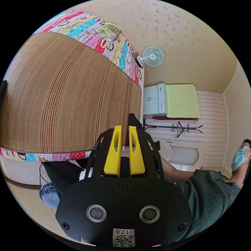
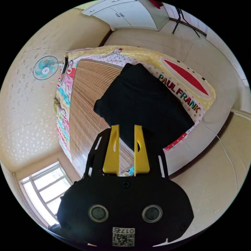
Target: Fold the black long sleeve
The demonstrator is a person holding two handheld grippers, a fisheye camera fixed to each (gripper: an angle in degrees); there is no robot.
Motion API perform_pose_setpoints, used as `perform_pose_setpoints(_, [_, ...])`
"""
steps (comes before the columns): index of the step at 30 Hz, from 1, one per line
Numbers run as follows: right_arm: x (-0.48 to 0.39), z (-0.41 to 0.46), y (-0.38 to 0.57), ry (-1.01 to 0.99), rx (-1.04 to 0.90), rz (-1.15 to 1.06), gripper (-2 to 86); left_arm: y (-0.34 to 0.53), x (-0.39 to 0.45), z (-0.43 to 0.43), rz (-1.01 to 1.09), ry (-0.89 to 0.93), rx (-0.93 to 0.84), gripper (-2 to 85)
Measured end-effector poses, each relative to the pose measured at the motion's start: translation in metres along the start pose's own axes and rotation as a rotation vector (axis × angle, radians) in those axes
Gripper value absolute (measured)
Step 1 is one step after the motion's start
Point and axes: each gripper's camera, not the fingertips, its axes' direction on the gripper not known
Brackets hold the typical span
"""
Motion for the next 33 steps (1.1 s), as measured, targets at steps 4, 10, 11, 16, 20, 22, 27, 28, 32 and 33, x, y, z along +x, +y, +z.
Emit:
perform_pose_setpoints(4, [-0.008, -0.014, -0.058, 0.078, 0.125, 0.002, 9.9, -0.004, -0.001, 0.018, -0.020, -0.083, -0.004, 5.2])
perform_pose_setpoints(10, [-0.014, 0.023, -0.092, 0.237, -0.070, -0.126, 8.9, -0.020, -0.018, 0.046, -0.047, -0.149, -0.009, 5.2])
perform_pose_setpoints(11, [-0.023, 0.019, -0.087, 0.263, -0.033, -0.176, 7.2, -0.026, -0.022, 0.054, -0.050, -0.144, -0.015, 5.2])
perform_pose_setpoints(16, [-0.055, -0.014, -0.041, -0.039, -0.036, -0.318, 4.1, -0.047, -0.028, 0.084, -0.033, -0.146, -0.053, 5.2])
perform_pose_setpoints(20, [-0.086, 0.005, 0.016, -0.224, -0.229, -0.518, 3.6, -0.061, -0.042, 0.108, -0.029, -0.136, -0.076, 5.3])
perform_pose_setpoints(22, [-0.093, 0.032, 0.028, -0.197, -0.375, -0.556, 3.4, -0.068, -0.052, 0.119, -0.040, -0.109, -0.080, 5.2])
perform_pose_setpoints(27, [-0.108, 0.061, 0.022, -0.178, -0.560, -0.551, 3.3, -0.088, -0.065, 0.145, -0.011, -0.089, -0.110, 5.2])
perform_pose_setpoints(28, [-0.119, 0.050, 0.015, -0.208, -0.518, -0.571, 3.8, -0.089, -0.066, 0.147, -0.005, -0.092, -0.111, 5.2])
perform_pose_setpoints(32, [-0.163, 0.036, -0.021, -0.079, -0.370, -0.645, 7.6, -0.087, -0.079, 0.151, 0.008, -0.129, -0.093, 5.3])
perform_pose_setpoints(33, [-0.169, 0.040, -0.026, -0.050, -0.364, -0.648, 8.6, -0.084, -0.087, 0.153, -0.005, -0.139, -0.085, 5.3])
